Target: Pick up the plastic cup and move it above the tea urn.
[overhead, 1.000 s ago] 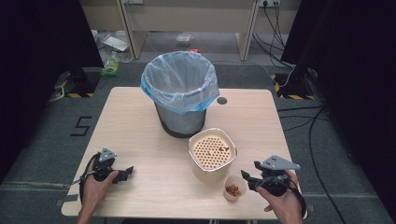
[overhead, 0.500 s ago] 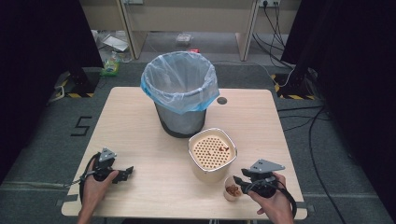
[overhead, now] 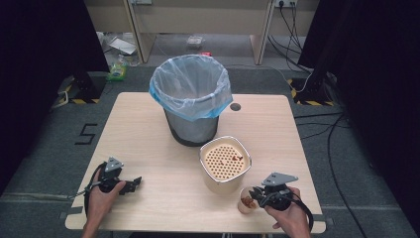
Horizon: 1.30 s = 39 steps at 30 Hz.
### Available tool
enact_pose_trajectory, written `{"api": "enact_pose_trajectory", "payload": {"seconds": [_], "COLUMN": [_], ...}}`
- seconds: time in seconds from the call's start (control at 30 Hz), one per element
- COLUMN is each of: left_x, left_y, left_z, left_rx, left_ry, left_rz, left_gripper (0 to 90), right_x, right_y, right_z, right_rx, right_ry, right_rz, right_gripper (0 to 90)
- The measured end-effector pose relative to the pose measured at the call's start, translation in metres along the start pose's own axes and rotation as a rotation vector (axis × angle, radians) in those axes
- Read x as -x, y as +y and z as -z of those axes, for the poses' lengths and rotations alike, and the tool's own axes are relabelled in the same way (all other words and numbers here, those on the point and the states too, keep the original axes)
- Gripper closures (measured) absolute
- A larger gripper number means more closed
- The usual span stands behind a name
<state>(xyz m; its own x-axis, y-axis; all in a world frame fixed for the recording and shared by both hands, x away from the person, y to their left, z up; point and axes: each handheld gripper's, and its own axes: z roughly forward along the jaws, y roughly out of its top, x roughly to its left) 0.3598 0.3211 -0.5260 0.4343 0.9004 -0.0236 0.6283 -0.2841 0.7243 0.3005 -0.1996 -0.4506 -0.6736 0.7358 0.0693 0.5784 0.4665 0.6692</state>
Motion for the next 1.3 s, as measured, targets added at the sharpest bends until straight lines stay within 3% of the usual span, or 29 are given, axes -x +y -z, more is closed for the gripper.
{"api": "enact_pose_trajectory", "payload": {"seconds": [0.17,0.27,0.4,0.57,0.83,1.17,1.3], "left_x": [0.0,0.0,0.0,0.0,0.0,0.0,0.0], "left_y": [0.0,0.0,0.0,0.0,0.0,0.0,0.0], "left_z": [0.0,0.0,0.0,0.0,0.0,0.0,0.0], "left_rx": [0.0,0.0,0.0,0.0,0.0,0.0,0.0], "left_ry": [0.0,0.0,0.0,0.0,0.0,0.0,0.0], "left_rz": [0.0,0.0,0.0,0.0,0.0,0.0,0.0], "left_gripper": [0.0,0.0,0.0,0.0,0.0,0.0,0.0], "right_x": [0.0,0.002,0.004,0.011,0.034,0.051,0.059], "right_y": [0.001,0.002,0.003,0.006,0.015,0.028,0.038], "right_z": [0.005,0.013,0.017,0.025,0.039,0.038,0.04], "right_rx": [0.019,0.058,0.071,0.105,0.139,0.165,0.192], "right_ry": [0.013,-0.018,-0.039,-0.085,-0.209,-0.268,-0.313], "right_rz": [0.02,0.058,0.058,0.068,0.076,0.081,0.088], "right_gripper": [85.6,87.4,87.5,87.5,87.5,87.5,87.5]}}
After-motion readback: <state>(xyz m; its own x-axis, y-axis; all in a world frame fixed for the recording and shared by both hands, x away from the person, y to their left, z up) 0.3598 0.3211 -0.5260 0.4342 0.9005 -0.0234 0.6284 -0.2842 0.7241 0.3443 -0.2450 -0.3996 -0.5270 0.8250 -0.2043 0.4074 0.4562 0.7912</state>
